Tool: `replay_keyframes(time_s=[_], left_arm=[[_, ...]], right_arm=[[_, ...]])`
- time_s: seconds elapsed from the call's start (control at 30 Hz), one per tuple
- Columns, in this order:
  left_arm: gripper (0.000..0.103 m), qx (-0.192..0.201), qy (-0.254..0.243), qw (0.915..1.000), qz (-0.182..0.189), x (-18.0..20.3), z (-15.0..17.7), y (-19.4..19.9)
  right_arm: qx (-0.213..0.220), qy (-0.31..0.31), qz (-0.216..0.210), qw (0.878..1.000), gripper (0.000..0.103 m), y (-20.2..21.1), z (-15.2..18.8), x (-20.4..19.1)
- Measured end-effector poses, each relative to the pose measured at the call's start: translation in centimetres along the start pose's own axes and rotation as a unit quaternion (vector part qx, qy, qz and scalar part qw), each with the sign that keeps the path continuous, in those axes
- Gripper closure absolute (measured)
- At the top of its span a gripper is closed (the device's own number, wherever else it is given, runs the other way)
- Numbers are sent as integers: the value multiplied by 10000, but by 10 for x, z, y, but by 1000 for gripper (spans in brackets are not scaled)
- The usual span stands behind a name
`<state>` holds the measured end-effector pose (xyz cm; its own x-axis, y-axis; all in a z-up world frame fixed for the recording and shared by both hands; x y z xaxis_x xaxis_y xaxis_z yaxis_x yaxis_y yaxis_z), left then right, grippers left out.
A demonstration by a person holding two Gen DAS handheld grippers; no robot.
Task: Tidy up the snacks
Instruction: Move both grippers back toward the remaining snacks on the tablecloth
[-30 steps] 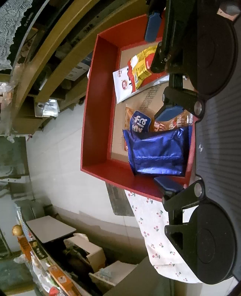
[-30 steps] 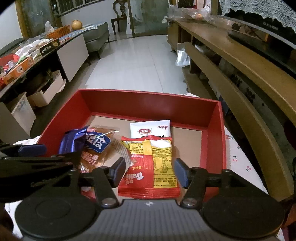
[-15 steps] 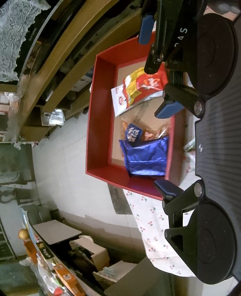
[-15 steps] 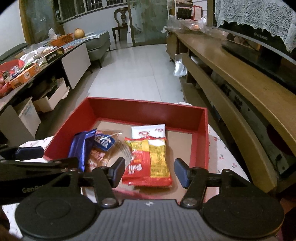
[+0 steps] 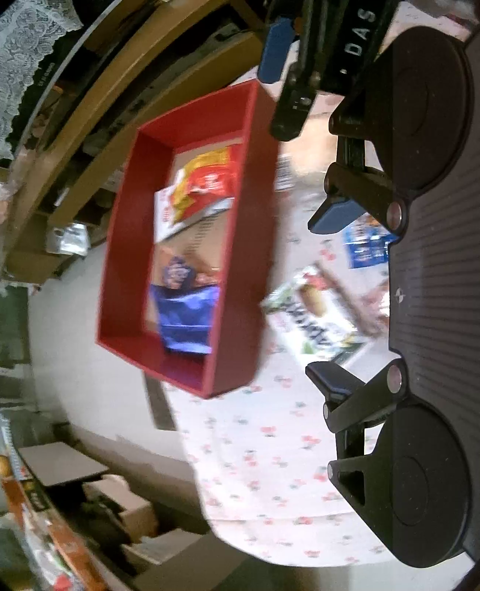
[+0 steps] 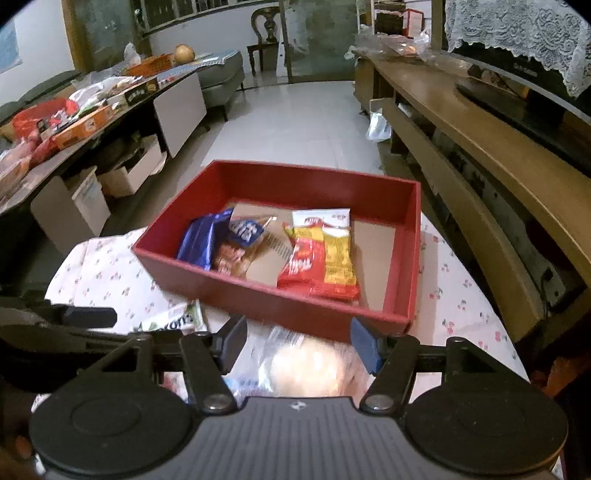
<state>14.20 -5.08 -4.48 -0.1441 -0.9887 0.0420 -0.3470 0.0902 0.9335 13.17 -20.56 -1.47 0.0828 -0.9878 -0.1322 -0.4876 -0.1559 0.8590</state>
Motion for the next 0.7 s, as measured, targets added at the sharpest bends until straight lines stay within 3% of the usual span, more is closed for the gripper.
replay_keyframes(time_s=[0.37,0.63,0.7], left_arm=[[18,-473,415,9979,129,-2,48,-5],[17,-583,727,9956,56,-2,42,-24],[22,-625,776,9950,-16,-5,42,-30]], right_arm=[[-108,-51,-162,9998,24,15,29,8],[-207,-57,-162,9996,23,14,34,18],[-273,-89,-123,9995,23,12,36,23]])
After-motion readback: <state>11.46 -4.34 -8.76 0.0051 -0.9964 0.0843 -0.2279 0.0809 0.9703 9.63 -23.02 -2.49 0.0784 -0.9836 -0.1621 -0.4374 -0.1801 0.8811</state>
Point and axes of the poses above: each gripper's, at about its wrist camera, not at the fingertips, and y roughly against the way its jaws point, x to its right, z to its underside, the point moved 5 cm from there along -y, roughly the way its jaws point, and after that the axes turned 11 degrees about -x, right-handed, at the moved point
